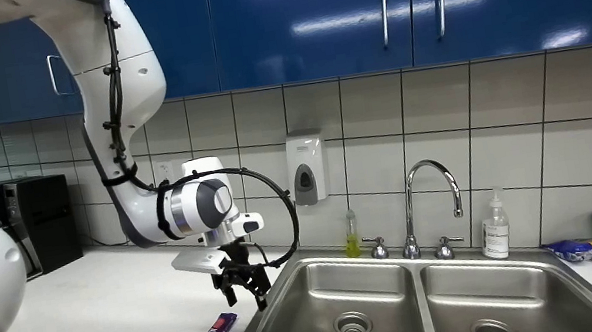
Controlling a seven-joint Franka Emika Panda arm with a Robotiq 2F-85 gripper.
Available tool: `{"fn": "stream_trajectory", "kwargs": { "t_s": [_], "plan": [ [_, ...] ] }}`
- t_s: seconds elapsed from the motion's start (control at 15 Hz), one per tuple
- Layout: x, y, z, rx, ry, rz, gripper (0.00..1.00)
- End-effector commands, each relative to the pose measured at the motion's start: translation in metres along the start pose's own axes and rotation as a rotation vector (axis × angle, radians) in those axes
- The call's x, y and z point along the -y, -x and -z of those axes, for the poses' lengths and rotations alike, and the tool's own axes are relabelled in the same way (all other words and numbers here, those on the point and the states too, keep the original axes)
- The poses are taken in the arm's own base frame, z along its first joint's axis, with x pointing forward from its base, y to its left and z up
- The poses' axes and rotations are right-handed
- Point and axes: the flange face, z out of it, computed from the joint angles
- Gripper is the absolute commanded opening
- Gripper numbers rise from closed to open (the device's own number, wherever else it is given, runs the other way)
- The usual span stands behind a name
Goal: Remove the packet from the sink
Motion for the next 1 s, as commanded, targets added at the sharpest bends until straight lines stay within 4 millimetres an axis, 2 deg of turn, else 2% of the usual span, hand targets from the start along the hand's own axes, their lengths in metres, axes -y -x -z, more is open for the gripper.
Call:
{"fn": "stream_trajectory", "kwargs": {
  "t_s": [0.0, 0.2, 0.27, 0.47, 0.93],
  "plan": [
    [-0.039, 0.000, 0.008, -0.032, -0.008, -0.144, 1.00],
    [-0.075, 0.003, 0.007, -0.044, 0.006, -0.263, 1.00],
    [-0.059, -0.006, -0.003, -0.026, 0.018, -0.183, 1.00],
    [-0.076, -0.003, -0.004, -0.030, 0.024, -0.234, 1.00],
    [-0.076, -0.003, -0.002, -0.032, 0.021, -0.239, 1.00]
  ]
}}
